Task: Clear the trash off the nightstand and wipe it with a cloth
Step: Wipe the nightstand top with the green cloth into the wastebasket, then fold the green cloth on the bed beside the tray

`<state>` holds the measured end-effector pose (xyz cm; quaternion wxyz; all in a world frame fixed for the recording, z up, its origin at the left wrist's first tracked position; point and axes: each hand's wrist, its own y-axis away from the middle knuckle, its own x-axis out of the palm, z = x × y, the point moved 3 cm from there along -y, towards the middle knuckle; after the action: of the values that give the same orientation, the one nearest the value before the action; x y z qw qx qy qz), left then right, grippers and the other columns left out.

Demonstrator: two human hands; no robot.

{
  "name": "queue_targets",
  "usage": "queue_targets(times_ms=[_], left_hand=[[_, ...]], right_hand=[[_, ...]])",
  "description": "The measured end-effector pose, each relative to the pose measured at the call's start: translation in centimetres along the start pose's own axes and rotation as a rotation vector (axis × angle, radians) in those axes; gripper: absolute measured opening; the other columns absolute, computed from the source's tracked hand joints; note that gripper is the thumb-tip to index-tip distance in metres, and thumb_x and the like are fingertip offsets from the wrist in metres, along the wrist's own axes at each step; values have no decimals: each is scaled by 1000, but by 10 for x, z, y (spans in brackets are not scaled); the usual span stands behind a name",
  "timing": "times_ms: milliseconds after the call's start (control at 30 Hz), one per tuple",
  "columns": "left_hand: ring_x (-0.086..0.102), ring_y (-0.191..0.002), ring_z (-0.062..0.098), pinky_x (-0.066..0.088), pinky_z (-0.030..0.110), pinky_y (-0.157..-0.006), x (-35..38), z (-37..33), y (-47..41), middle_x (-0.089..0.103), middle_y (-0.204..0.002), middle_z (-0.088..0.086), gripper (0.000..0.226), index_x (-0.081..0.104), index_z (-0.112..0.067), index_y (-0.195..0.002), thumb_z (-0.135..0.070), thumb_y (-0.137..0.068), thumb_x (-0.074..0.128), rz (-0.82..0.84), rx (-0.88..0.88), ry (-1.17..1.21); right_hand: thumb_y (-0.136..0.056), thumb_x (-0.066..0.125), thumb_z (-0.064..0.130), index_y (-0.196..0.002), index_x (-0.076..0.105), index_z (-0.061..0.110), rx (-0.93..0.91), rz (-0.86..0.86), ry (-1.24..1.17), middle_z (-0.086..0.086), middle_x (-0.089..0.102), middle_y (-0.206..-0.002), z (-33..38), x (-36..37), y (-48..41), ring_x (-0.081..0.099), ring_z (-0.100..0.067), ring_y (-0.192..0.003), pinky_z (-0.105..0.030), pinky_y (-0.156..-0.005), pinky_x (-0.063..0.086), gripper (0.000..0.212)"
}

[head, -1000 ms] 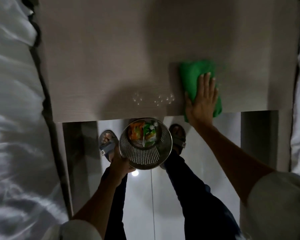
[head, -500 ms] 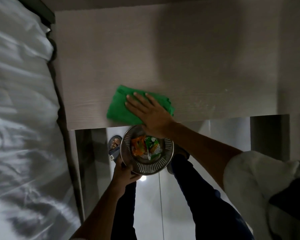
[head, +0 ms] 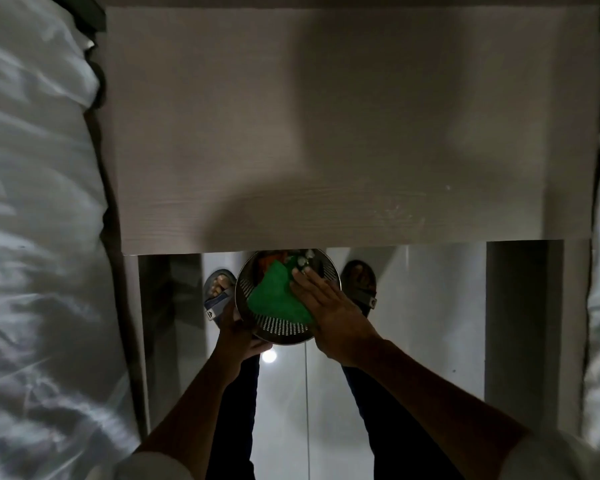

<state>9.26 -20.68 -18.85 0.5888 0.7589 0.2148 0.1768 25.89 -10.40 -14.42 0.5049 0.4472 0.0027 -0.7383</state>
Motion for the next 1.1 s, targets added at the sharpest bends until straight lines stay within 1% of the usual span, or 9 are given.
queue_targets(times_ms=[100,233,333,500,567,667,767,900,1100], left_hand=[[57,-119,43,59,44,-74,10,-3,-2,48,-143,18,55,33,-26,-143,0,-97,46,-42,17,-38],[51,-126,40,48,52,-102,17,-17,21,49,-142,22,52,35,-11,-143,-1,-95,51,-289,118,-294],[59,-118,33,50,36,-95,23,-44,72,64,-125,10,31,57,-15,-125,-25,-96,55,-486,402,-317],[64,-117,20,51,45,-96,38,-88,129,68,-127,2,60,60,-34,-125,-70,-78,57,204,292,196],[65,-114,24,51,49,-97,32,-108,143,67,-127,8,57,58,-27,-126,-55,-77,69,189,356,185],[68,-108,34,53,56,-95,11,-126,155,70,-119,13,54,57,-20,-127,-26,-76,74,107,420,298],[70,-105,32,58,52,-86,-25,-146,178,71,-118,11,43,58,-26,-125,-18,-84,70,114,495,312],[73,-95,16,61,27,-70,-107,-189,212,73,-112,4,32,57,-39,-117,-22,-91,62,4,666,82],[72,-83,8,56,17,-62,-268,-225,264,73,-93,-4,53,50,-29,-132,7,-93,49,-250,690,-63]], right_hand=[[-90,51,21,-152,11,23,144,-16,-169,8,-7,-158,9,-3,7,-5,-18,-148,-43,-119,7,74],[-93,47,25,-151,17,27,297,-127,-471,-2,11,-162,30,-22,5,19,-26,-147,-52,-115,33,66],[-96,50,26,-150,21,26,342,-246,-578,-1,15,-160,49,-48,-1,21,-15,-142,-46,-115,35,61],[-86,30,74,-143,20,52,217,-181,-624,31,13,-153,107,-98,-9,13,11,-139,-18,-114,23,62],[-86,35,71,-129,38,61,238,-252,-744,44,26,-140,125,-116,-11,29,19,-130,-8,-104,37,44],[-83,61,57,-120,52,44,433,-379,-867,20,53,-123,133,-137,-14,58,-10,-113,-26,-85,55,39],[-71,78,46,-125,55,21,499,-105,-1223,1,70,-118,160,-140,-34,71,-17,-99,-25,-73,59,63],[-77,76,6,-111,56,18,371,-97,-1190,-5,73,-103,236,-142,-84,74,-11,-82,-19,-60,57,41],[-83,60,-1,-111,45,22,155,-146,-1092,-6,69,-103,384,-122,-169,71,-11,-86,-36,-75,62,39]])
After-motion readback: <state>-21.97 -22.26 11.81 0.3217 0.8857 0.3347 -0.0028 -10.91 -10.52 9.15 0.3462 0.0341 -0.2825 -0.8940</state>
